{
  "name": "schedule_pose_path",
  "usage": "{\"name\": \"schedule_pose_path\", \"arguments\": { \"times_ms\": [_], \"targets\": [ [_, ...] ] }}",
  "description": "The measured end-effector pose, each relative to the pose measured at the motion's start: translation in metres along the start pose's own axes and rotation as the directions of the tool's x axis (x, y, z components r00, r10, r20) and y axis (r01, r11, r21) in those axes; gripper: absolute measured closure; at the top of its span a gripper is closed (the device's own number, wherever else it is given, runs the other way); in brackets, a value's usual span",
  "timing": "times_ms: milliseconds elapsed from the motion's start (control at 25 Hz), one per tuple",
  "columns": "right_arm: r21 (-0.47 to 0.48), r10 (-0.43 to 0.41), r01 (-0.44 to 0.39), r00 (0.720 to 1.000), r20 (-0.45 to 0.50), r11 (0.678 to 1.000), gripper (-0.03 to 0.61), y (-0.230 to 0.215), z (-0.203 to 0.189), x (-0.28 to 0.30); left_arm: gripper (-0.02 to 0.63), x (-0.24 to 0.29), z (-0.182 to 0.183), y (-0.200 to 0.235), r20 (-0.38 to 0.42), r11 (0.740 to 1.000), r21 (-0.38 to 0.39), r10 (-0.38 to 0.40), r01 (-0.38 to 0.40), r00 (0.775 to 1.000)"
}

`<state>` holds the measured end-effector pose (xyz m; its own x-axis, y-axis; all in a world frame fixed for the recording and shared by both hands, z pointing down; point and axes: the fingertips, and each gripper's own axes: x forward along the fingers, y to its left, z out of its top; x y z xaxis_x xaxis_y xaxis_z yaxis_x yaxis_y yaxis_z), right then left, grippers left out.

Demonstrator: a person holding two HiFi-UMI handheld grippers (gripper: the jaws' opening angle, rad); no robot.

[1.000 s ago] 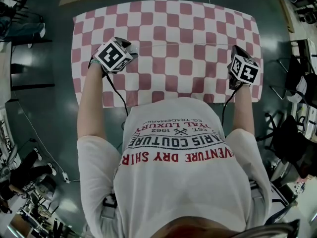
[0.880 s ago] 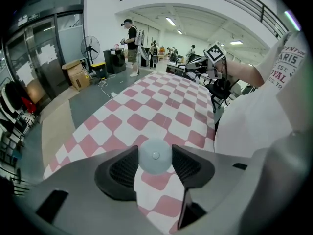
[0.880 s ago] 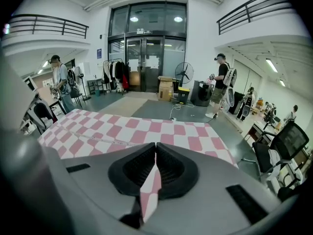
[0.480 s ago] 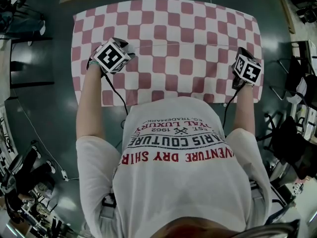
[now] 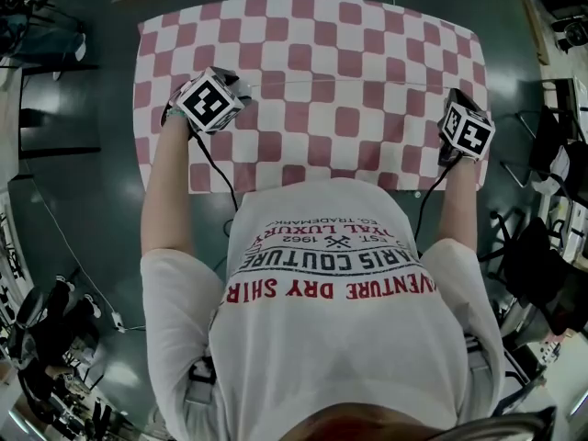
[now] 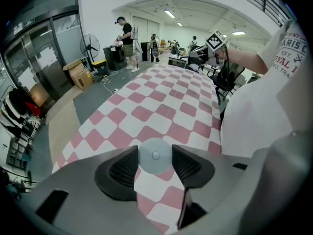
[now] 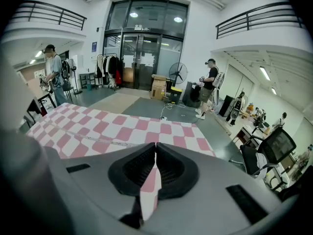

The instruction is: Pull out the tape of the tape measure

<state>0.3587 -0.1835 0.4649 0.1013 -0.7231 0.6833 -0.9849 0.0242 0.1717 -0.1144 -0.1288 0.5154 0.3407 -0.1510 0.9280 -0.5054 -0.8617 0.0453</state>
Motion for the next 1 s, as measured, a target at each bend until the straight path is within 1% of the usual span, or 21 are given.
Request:
{"name": "schedule_pose_path", "arguments": {
  "times_ms": [80, 200, 240, 320, 400, 520, 640, 760, 880, 1000],
  "targets": [
    [-0.030, -0.009, 0.009, 1.000, -0.003, 1.000, 0.545, 0.000, -0.004, 0.003, 0.382, -0.001, 0.000, 0.001, -0.006, 1.000, 0.005, 0.011, -0.011, 1.000],
    [-0.052, -0.049, 0.048, 0.999, -0.007, 0.997, 0.545, -0.004, -0.006, 0.005, 0.382, -0.001, -0.011, 0.008, -0.060, 0.998, 0.043, 0.059, -0.056, 0.996],
    [-0.051, -0.065, 0.064, 0.998, -0.010, 0.997, 0.545, -0.008, -0.006, 0.003, 0.382, -0.002, -0.014, 0.010, -0.066, 0.997, 0.047, 0.066, -0.062, 0.996],
    [-0.047, -0.083, 0.082, 0.996, -0.014, 0.995, 0.545, -0.015, -0.005, -0.002, 0.382, -0.003, -0.016, 0.007, -0.039, 0.999, 0.019, 0.040, -0.039, 0.998],
    [-0.041, -0.078, 0.078, 0.997, -0.014, 0.996, 0.545, -0.018, -0.007, 0.000, 0.382, -0.002, -0.019, 0.005, -0.029, 1.000, -0.004, 0.021, -0.021, 0.999],
    [-0.032, -0.097, 0.096, 0.995, -0.023, 0.995, 0.545, -0.021, -0.011, -0.002, 0.382, 0.000, -0.023, 0.006, -0.039, 1.000, -0.006, 0.018, -0.018, 0.999],
    [-0.022, -0.092, 0.092, 0.995, -0.030, 0.996, 0.545, -0.024, -0.016, 0.001, 0.382, 0.000, -0.021, 0.002, -0.017, 1.000, -0.027, -0.007, 0.007, 1.000],
    [-0.019, -0.116, 0.115, 0.993, -0.037, 0.993, 0.545, -0.030, -0.018, -0.003, 0.382, -0.001, -0.022, 0.000, -0.004, 0.999, -0.042, -0.027, 0.027, 1.000],
    [0.005, -0.120, 0.120, 0.992, -0.035, 0.993, 0.545, -0.035, -0.018, -0.004, 0.382, -0.003, -0.024, -0.001, 0.007, 0.998, -0.051, -0.045, 0.046, 0.999],
    [0.007, -0.129, 0.130, 0.991, -0.037, 0.992, 0.545, -0.038, -0.017, -0.003, 0.382, -0.004, -0.022, -0.002, 0.030, 0.996, -0.061, -0.062, 0.064, 0.998]
  ]
}}
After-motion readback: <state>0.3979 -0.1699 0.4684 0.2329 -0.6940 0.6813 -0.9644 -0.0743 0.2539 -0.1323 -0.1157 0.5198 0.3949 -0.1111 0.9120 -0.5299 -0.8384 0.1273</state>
